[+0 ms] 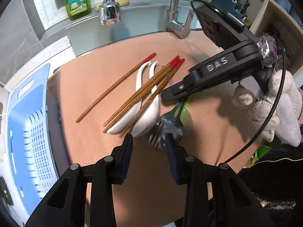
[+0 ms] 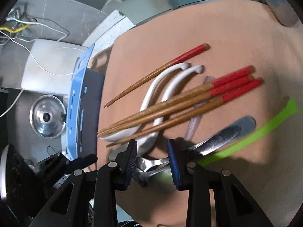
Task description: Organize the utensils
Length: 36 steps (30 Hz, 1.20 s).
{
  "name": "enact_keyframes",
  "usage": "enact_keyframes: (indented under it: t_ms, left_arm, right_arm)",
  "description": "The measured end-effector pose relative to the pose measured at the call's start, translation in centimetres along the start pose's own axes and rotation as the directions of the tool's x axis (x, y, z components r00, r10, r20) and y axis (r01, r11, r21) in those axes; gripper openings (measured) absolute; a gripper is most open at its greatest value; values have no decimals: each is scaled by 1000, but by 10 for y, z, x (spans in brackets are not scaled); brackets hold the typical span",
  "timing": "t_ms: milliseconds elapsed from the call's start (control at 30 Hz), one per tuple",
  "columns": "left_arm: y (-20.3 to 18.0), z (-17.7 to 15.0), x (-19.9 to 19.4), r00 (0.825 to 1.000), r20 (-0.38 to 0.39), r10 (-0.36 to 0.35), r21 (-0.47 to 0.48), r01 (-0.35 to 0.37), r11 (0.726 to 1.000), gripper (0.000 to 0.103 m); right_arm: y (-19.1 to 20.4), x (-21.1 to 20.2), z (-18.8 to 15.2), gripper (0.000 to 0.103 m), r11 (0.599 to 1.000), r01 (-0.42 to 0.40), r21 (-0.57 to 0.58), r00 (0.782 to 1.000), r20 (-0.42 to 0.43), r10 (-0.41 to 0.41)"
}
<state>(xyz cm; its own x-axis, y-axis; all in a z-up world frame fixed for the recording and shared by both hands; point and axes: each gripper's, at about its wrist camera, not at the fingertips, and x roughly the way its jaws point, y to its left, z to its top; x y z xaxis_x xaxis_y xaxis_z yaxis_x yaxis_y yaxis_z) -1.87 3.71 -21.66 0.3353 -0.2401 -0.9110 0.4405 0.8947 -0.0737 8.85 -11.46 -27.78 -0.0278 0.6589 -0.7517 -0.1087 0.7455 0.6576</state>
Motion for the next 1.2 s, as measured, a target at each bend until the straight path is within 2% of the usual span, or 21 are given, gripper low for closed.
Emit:
enact_keyframes:
  t_ms: [67,133,200,367,633,733,800,933,967,1067,1200]
  left_arm:
    - [-4,-1,2,1000,0,-18,0,18,1000,34]
    - [-9,-1,5,1000,-4,-27,11,27,1000,34]
    - [-14,1,9,999,-8,-34,26,34,999,34]
    - [-16,6,14,999,-8,-42,37,43,998,34]
    - [-14,12,18,999,-15,-43,41,44,998,34]
    - [-15,10,18,999,-20,-46,44,46,998,34]
    - [-17,8,19,998,-22,-52,50,53,997,34]
    - [-27,7,21,997,-31,-69,91,72,993,34]
    - [-30,7,21,997,-31,-77,106,80,991,34]
    - [-38,9,24,993,-43,-108,146,113,983,34]
    - [-48,10,35,983,-83,-162,177,175,969,34]
  right_arm:
    - [-11,-8,-2,30,999,-42,22,999,6,42]
    - [-19,-14,-5,31,1000,-13,20,1000,2,13]
    - [-25,-25,-9,31,999,-35,39,999,16,34]
    - [-15,-46,-17,33,998,-50,22,997,62,49]
    - [-17,-16,-25,33,996,-66,60,998,-1,66]
    - [-19,-18,-35,31,999,-34,30,999,-25,34]
    - [-27,-25,-39,30,998,-42,48,999,-29,44]
    - [-41,-39,-44,31,996,20,82,1000,-13,-19]
    - [-44,-41,-45,31,995,19,99,1000,-7,-18]
    - [-47,-47,-44,33,986,-54,160,998,29,50]
    - [-32,-41,-41,33,987,-67,144,997,37,63]
